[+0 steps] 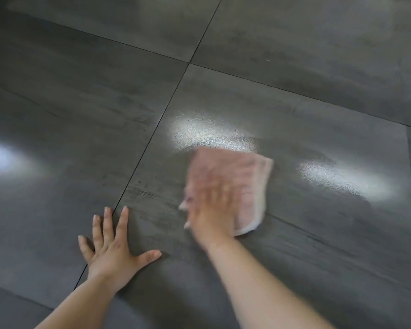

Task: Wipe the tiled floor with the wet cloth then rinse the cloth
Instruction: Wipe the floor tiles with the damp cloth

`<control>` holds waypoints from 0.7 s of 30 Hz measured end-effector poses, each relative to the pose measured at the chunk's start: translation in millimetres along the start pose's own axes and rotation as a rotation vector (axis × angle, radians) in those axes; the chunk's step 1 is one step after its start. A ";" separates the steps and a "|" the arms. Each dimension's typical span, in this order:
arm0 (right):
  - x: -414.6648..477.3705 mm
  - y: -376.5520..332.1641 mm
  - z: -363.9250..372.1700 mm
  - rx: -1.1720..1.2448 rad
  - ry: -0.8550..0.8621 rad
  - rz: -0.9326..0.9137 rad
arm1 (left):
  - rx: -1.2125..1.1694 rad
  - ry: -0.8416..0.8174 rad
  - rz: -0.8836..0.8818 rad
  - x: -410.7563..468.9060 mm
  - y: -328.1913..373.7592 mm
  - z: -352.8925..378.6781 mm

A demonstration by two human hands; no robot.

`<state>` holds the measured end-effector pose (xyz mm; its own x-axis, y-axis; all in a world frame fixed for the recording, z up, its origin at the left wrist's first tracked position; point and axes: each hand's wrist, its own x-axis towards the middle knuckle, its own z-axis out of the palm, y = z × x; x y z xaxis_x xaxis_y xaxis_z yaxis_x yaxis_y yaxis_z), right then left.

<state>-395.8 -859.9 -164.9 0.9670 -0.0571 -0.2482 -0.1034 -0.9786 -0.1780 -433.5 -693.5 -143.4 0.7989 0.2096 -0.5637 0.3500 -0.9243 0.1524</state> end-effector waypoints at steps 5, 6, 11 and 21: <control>-12.3 36.6 -8.4 -0.061 -0.106 -0.449 | -0.042 0.024 0.002 -0.4 -1.9 1.2; -5.4 68.4 -14.6 -0.109 -0.094 -0.448 | -0.051 0.023 0.006 -0.8 -2.2 0.5; -10.0 196.5 -50.7 0.027 0.083 0.120 | -0.003 -0.007 0.015 -0.5 -3.5 0.2; 67.9 21.4 -36.7 0.083 -0.115 0.144 | 0.042 -0.070 -0.014 4.2 -1.7 -1.3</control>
<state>-323.8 -891.9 -150.6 0.9084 -0.1677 -0.3831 -0.2622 -0.9420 -0.2093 -430.0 -690.6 -145.0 0.7571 0.2014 -0.6215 0.3390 -0.9343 0.1101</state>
